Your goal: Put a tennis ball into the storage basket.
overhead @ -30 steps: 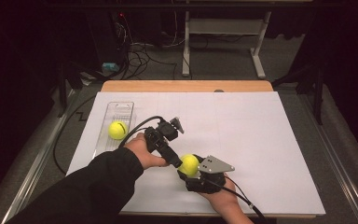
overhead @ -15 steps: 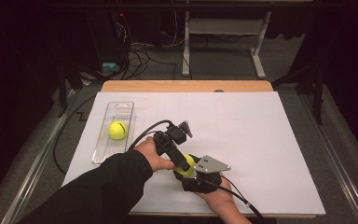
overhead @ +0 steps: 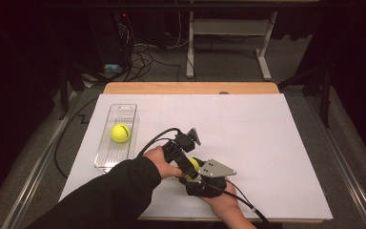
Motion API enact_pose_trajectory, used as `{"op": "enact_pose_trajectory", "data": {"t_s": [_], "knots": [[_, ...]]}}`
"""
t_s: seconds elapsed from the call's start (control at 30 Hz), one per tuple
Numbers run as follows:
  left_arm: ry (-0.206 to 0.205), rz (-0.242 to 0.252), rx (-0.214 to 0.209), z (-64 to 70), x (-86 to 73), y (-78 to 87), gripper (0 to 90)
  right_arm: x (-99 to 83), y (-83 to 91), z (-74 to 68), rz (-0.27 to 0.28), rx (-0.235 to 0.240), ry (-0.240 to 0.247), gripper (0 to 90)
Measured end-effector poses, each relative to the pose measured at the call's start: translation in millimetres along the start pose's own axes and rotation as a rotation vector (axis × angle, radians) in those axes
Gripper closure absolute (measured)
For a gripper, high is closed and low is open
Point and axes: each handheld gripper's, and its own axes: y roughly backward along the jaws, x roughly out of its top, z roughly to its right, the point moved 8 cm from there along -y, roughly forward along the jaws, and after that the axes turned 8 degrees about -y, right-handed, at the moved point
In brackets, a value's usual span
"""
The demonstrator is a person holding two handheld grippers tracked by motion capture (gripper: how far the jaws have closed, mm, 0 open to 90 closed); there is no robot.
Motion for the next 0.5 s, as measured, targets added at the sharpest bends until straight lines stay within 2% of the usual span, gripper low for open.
{"op": "enact_pose_trajectory", "data": {"t_s": [0.2, 0.5], "knots": [[-0.001, 0.001, -0.037, 2.2, -0.2, -1.3, 24.4, 0.2, 0.1, 0.5, 0.001, -0.004, -0.002, 26.7], [-0.003, -0.003, -0.036, 2.1, 0.5, -1.4, 26.2, -0.4, 0.2, 1.1, -0.002, -0.012, -0.003, 26.4]]}}
